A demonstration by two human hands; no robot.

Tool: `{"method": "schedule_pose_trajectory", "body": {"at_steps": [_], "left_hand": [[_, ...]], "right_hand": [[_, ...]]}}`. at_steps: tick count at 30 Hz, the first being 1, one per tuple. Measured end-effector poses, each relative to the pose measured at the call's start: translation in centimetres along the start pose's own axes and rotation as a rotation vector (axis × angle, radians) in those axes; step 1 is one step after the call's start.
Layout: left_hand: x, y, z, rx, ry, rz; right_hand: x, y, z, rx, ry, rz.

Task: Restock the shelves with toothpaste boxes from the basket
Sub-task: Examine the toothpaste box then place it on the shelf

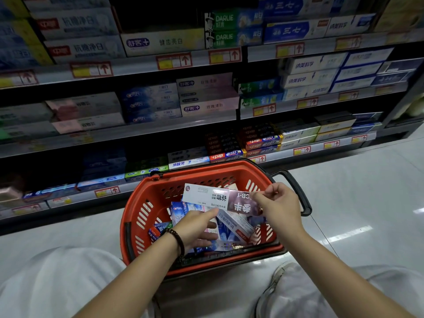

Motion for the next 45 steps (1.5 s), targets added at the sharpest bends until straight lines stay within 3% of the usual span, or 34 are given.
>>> {"method": "schedule_pose_trajectory", "body": {"at_steps": [9,15,23,33,45], "left_hand": [[-0.2,-0.1,-1.2,0.133,-0.021,-0.179],[-0.4,-0.1,-1.4,0.13,-0.063,-0.339],[-1.0,0.4,-1.5,0.14,-0.113,-0.503],[-1.4,0.4,-1.9,0.097,-0.164,-0.274],[-3.1,2.3,-2.4,0.059,-0.259,-0.106]], "right_hand": [[0.0,-1.5,-1.1,0.098,-0.177,0.13],[0.0,-2.1,-1.5,0.121,-0.2,0.237],[-0.5,-3.1,-2.8,0.34,-0.372,0.278],[-0.6,-4.4,-3.7,0.504,-0.432,0.253],[0.2,-6.0,-3.4,0.548,-0.39,0.251]]}}
Point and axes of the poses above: each hand's wrist, its own z-axis towards the middle knuckle, its own y-axis out of the back of the hand, x = y × z, the point moved 2 cm from there along z, towards the middle knuckle, and after that the axes turned 11 degrees about y, right-handed, at the moved point
